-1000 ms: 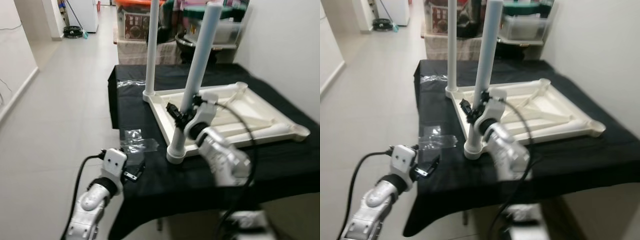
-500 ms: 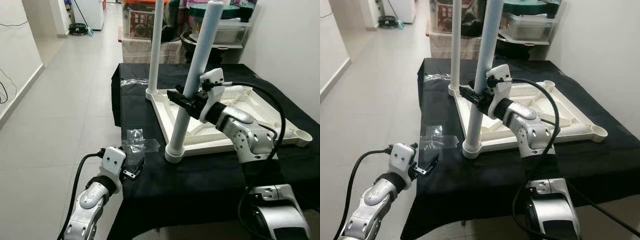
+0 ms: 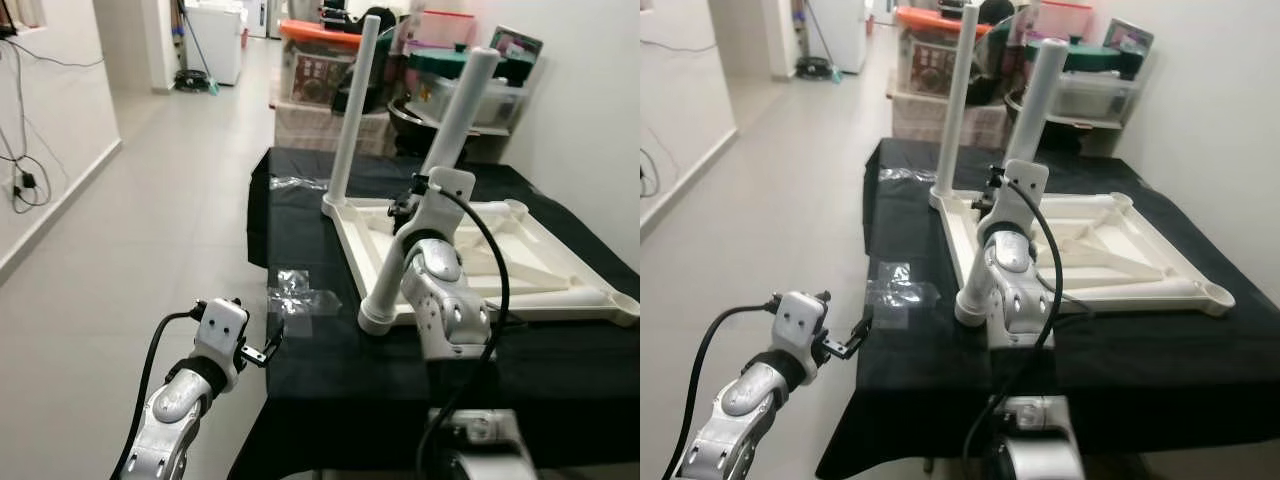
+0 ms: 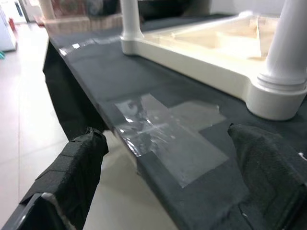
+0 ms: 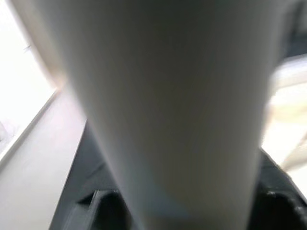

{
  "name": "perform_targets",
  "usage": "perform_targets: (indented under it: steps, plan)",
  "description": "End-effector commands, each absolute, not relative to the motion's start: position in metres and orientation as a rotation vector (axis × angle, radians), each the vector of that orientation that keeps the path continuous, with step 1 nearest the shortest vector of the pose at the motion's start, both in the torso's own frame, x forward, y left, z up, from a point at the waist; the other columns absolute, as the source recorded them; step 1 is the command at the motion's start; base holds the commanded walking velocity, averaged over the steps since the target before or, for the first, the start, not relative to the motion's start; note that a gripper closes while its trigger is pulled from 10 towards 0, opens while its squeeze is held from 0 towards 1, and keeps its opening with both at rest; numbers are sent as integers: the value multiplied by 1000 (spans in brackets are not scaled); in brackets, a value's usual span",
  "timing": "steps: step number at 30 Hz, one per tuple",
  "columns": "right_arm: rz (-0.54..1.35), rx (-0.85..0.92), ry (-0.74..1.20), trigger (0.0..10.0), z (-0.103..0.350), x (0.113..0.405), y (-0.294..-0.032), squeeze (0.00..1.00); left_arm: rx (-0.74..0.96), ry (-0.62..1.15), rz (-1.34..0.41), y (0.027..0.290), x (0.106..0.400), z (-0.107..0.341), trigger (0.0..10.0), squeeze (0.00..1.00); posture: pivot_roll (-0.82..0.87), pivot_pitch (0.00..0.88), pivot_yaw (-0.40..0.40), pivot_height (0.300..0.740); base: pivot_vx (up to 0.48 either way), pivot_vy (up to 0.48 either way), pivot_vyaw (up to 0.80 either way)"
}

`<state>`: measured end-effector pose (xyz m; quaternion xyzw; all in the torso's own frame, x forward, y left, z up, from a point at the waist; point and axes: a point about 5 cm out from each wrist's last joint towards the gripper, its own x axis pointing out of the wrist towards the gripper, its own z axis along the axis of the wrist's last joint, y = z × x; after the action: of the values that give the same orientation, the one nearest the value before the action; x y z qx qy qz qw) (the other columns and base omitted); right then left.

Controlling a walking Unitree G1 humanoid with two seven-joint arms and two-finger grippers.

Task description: Building children table

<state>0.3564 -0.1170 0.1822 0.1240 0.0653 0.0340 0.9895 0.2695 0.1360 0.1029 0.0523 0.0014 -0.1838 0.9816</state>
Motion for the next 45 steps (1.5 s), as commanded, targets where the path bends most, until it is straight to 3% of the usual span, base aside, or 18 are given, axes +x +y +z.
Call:
perform_targets:
  steps: [1, 3, 4, 9, 10, 14, 19, 23, 24, 25, 26, 29, 30, 35, 36, 42, 43, 45]
  plan:
    - [140, 271, 121, 10000, 188, 358, -111, 1000, 106, 4, -388, 133, 270, 102, 10000, 0, 61, 0, -98, 740, 0, 0, 0]
    - [214, 274, 89, 10000, 198, 362, -109, 1000, 106, 5, -389, 133, 270, 102, 10000, 0, 61, 0, -99, 740, 0, 0, 0]
    - [372, 297, 66, 10000, 212, 365, -106, 0, 104, 5, -388, 132, 270, 102, 10000, 0, 57, 0, -100, 740, 0, 0, 0]
    - [813, 129, -24, 10000, 225, 357, -107, 0, 95, -1, -388, 129, 270, 102, 10000, 0, 70, 0, -112, 740, 0, 0, 0]
    - [820, 121, 11, 0, 218, 359, -108, 0, 94, -2, -387, 129, 270, 103, 10000, 0, 75, 0, -114, 740, 0, 0, 0]
    - [725, 102, 137, 0, 197, 367, -110, 0, 100, -1, -384, 131, 269, 102, 10000, 0, 77, 0, -118, 740, 0, 0, 0]
    - [-229, 153, 349, 0, 142, 372, -156, 0, 99, 3, -379, 133, 267, 102, 10000, 0, 73, 0, -114, 740, 0, 0, 0]
    - [-354, 136, 378, 0, 130, 357, -159, 0, 96, 4, -382, 131, 267, 101, 10000, 0, 73, 0, -114, 740, 0, 0, 0]
    - [-337, 114, 377, 4275, 128, 351, -152, 0, 96, 4, -385, 131, 267, 102, 10000, 0, 69, 0, -107, 740, 0, 0, 0]
    - [-337, 114, 377, 4275, 128, 351, -152, 0, 96, 4, -385, 131, 267, 102, 10000, 0, 69, 0, -107, 740, 0, 0, 0]
    - [-207, 135, 362, 10000, 131, 346, -132, 0, 97, 4, -388, 131, 268, 102, 10000, 0, 65, 0, -102, 740, 0, 0, 0]
    - [-42, 233, 250, 10000, 147, 348, -118, 0, 99, 3, -390, 132, 268, 102, 10000, 0, 63, 0, -101, 740, 0, 0, 0]
    - [62, 274, 180, 10000, 161, 353, -114, 1000, 100, 3, -390, 132, 269, 102, 10000, 0, 62, 0, -101, 740, 0, 0, 0]
    - [299, 328, 107, 10000, 185, 363, -107, 1000, 100, 2, -392, 132, 269, 102, 10000, 0, 61, 0, -101, 740, 0, 0, 0]
    - [459, 232, 81, 10000, 202, 374, -113, 0, 97, 1, -393, 131, 269, 103, 10000, 0, 60, 0, -100, 740, 0, 0, 0]
    - [555, 139, 63, 10000, 212, 378, -123, 0, 96, 0, -395, 130, 269, 103, 10000, 0, 67, 0, -105, 740, 0, 0, 0]
    - [653, 98, 42, 0, 217, 377, -129, 0, 101, -1, -389, 133, 269, 103, 10000, 0, 77, 0, -112, 740, 0, 0, 0]
    - [688, 74, 50, 0, 216, 376, -130, 0, 103, -1, -386, 134, 269, 104, 10000, 0, 77, 0, -112, 740, 0, 0, 0]
